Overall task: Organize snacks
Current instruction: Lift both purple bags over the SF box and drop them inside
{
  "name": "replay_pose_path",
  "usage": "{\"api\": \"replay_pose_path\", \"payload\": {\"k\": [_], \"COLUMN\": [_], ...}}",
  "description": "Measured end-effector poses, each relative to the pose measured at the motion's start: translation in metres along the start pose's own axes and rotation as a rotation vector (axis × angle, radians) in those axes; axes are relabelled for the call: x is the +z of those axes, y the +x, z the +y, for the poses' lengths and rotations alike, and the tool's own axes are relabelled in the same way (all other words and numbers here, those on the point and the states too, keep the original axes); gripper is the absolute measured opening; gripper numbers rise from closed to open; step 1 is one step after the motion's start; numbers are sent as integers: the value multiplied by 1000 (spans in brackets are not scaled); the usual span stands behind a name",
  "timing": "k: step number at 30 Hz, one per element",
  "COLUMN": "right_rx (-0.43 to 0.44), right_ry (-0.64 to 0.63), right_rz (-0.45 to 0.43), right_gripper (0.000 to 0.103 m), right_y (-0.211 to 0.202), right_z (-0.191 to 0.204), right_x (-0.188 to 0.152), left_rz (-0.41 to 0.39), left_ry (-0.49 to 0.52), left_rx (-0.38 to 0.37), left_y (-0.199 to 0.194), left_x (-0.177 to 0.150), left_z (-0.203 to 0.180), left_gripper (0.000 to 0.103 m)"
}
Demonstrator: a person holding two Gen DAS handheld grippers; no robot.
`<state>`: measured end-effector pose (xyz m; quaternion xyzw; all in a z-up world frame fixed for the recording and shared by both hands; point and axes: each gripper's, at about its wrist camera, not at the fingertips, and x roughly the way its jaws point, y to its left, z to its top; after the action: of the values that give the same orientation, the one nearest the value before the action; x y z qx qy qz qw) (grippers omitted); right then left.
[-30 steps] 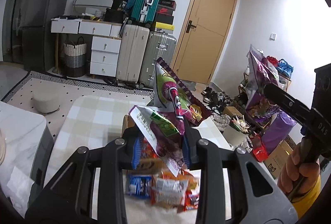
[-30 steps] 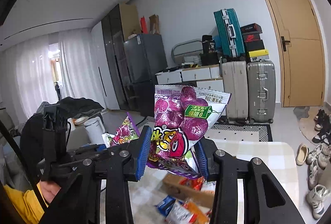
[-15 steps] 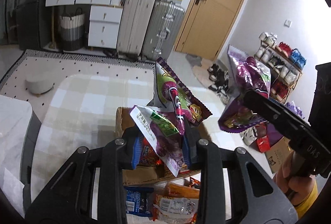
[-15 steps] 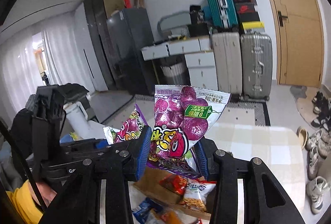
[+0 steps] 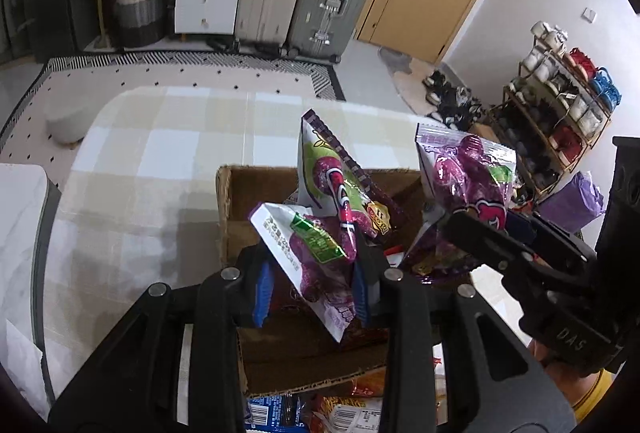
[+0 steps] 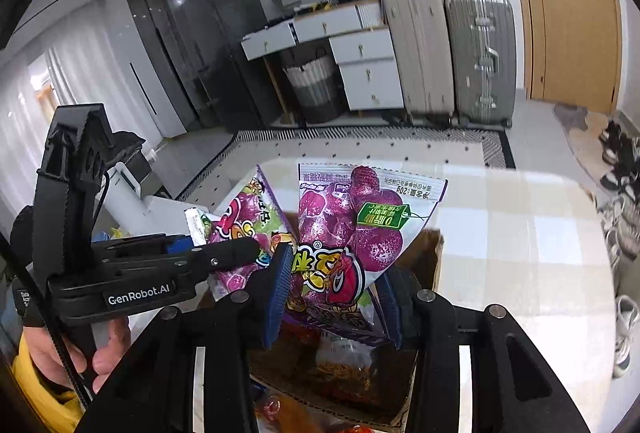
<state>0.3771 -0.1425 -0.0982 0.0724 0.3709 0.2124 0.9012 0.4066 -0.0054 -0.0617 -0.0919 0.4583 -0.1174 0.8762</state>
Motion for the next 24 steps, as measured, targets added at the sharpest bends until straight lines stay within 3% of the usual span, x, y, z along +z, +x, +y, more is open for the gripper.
{"api": "replay_pose_path", "payload": {"k": [11,24], "right_rx": [-4,-20], "right_ry": [-21,-40], "right_rz": [42,81], "right_gripper": [41,41], "right_y": [17,22], "right_z": [-1,10], "right_x": [-14,-13], "left_rz": [41,14], "left_ry": [-18,-53], "left_rx": [33,33], "left_y": [38,14], "left_x": [-4,-20], "left_z": [14,27], "left_gripper": [29,44]}}
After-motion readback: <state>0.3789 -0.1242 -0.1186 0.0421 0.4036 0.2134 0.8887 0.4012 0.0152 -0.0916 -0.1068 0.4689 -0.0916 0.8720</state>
